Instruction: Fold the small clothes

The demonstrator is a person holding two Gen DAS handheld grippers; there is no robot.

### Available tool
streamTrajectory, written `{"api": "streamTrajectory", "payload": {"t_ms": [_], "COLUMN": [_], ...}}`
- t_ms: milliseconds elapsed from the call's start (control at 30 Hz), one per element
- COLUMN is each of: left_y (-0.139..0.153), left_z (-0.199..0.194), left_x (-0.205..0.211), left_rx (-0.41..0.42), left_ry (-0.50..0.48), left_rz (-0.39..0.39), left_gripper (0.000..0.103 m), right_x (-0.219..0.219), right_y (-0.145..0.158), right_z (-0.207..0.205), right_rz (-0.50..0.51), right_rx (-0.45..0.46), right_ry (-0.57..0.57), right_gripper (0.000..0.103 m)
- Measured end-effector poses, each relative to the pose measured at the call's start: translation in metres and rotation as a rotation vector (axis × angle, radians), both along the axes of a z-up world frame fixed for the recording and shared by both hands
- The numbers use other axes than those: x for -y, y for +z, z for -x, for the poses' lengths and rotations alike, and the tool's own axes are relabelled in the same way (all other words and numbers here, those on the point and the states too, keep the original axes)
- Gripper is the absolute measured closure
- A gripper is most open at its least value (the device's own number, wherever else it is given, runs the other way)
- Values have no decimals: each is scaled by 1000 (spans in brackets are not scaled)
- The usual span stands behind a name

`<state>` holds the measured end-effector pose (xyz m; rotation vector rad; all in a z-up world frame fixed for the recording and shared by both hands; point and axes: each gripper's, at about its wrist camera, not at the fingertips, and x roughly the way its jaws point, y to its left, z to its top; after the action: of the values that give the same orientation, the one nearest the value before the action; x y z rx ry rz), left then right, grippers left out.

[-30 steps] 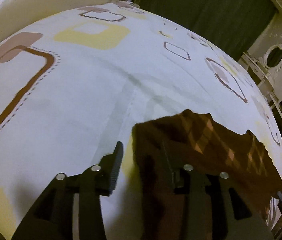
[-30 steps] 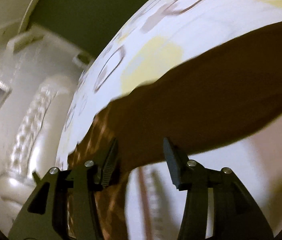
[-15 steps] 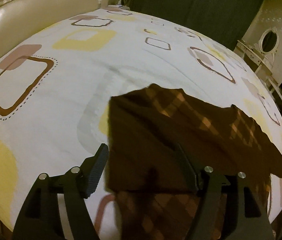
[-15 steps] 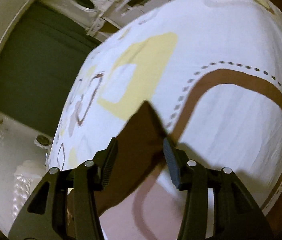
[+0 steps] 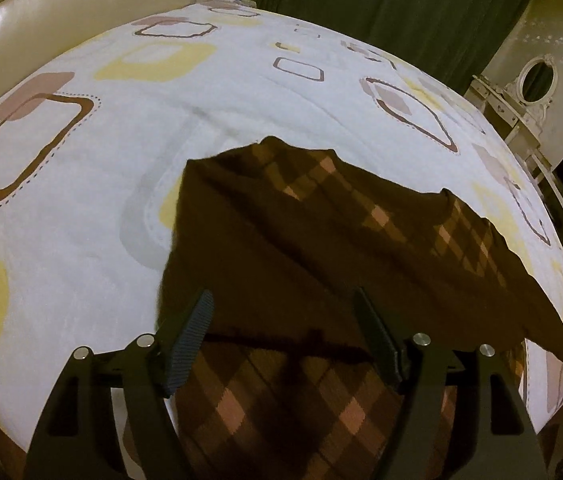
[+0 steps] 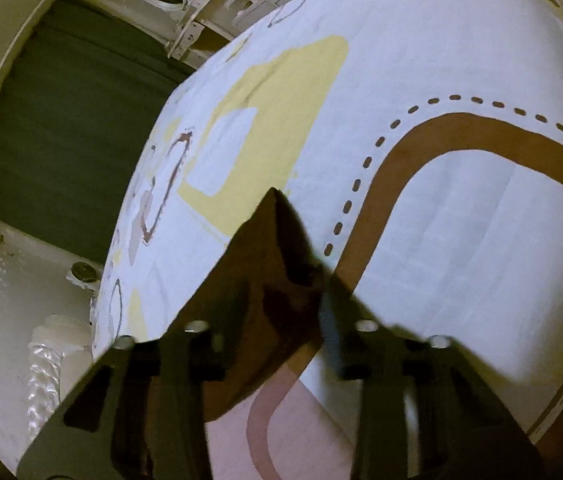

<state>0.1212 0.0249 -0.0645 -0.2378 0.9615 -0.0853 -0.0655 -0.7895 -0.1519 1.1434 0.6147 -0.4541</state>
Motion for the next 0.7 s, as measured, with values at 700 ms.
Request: {"api": "streamTrajectory", "payload": {"t_ms": [700], "left_y": [0], "left_z": [31], "left_x": [-32], "left_rx": [4], "left_ry": [37], "left_rz": [20], "left_gripper": [31], "right_x": [-117], "right_y": [125], "right_z": [-71], "right_rz": [140], "right_rx": [209], "right_ry": [271], "right_gripper": [98]}}
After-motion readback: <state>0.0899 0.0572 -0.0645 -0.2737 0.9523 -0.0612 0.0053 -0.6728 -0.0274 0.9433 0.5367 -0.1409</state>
